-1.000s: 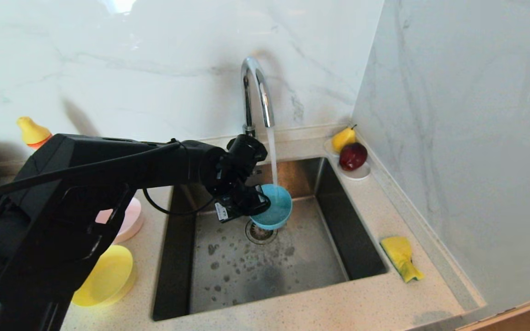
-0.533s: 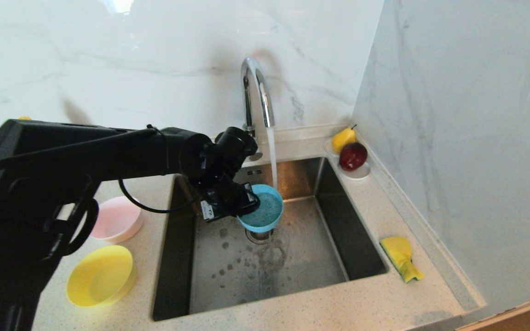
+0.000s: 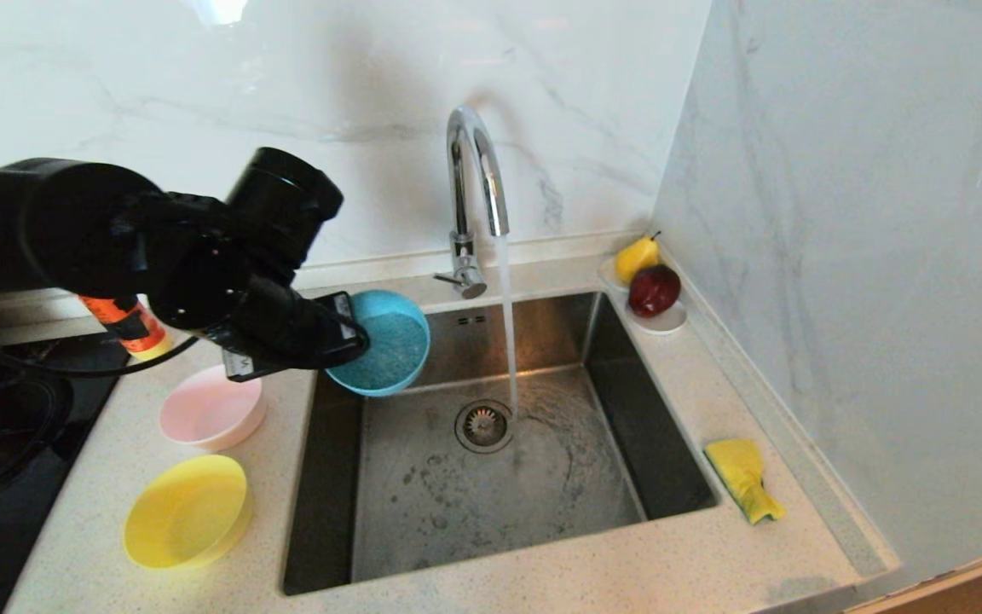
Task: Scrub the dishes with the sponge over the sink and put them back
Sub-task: Wash the bowl
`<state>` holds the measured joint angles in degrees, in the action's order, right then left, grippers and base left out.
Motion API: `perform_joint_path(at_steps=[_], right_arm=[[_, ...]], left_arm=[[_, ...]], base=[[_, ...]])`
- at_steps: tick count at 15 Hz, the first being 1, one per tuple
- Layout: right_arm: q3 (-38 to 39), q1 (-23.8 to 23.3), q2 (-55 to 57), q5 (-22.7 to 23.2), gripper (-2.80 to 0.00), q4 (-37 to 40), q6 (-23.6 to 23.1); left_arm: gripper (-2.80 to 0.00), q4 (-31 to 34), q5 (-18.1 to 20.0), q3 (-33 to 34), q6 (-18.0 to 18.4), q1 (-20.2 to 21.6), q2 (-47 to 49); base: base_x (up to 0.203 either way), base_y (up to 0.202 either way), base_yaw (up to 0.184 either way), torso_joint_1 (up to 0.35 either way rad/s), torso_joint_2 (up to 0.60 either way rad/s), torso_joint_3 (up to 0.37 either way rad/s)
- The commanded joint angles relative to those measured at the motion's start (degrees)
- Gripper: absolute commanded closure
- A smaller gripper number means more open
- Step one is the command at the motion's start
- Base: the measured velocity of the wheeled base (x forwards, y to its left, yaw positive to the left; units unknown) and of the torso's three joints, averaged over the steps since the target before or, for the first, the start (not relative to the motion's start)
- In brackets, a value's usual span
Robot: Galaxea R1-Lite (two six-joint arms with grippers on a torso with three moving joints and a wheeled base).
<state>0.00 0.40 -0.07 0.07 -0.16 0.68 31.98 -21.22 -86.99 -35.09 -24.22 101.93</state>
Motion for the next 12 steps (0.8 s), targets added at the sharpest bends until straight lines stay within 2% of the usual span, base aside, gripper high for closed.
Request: perform_joint_path(at_steps=[1,6,10,12], right_arm=[[0.00,0.04,-0.01,0.01,0.00,-0.02,0.02],[0.00,0.04,-0.01,0.01,0.00,-0.02,0.02],[0.00,0.04,-0.01,0.01,0.00,-0.02,0.02],[0.00,0.04,-0.01,0.01,0.00,-0.02,0.02]], left_arm=[[0.00,-6.08,-3.23,4.83,2.39,1.52,-9.58],[0.00,-22.45,-4.65,8.64,10.43,2.69,-16.16],[0.00,-32.25,-4.17,10.01,13.76,2.61,-18.25],[0.00,-38.05,-4.12,13.13,15.57,2.60,-19.40]], base=[[0.000,0.000,0.000,0.000,0.00,0.000],[0.000,0.000,0.000,0.000,0.00,0.000],[0.000,0.000,0.000,0.000,0.00,0.000],[0.000,0.000,0.000,0.000,0.00,0.000]])
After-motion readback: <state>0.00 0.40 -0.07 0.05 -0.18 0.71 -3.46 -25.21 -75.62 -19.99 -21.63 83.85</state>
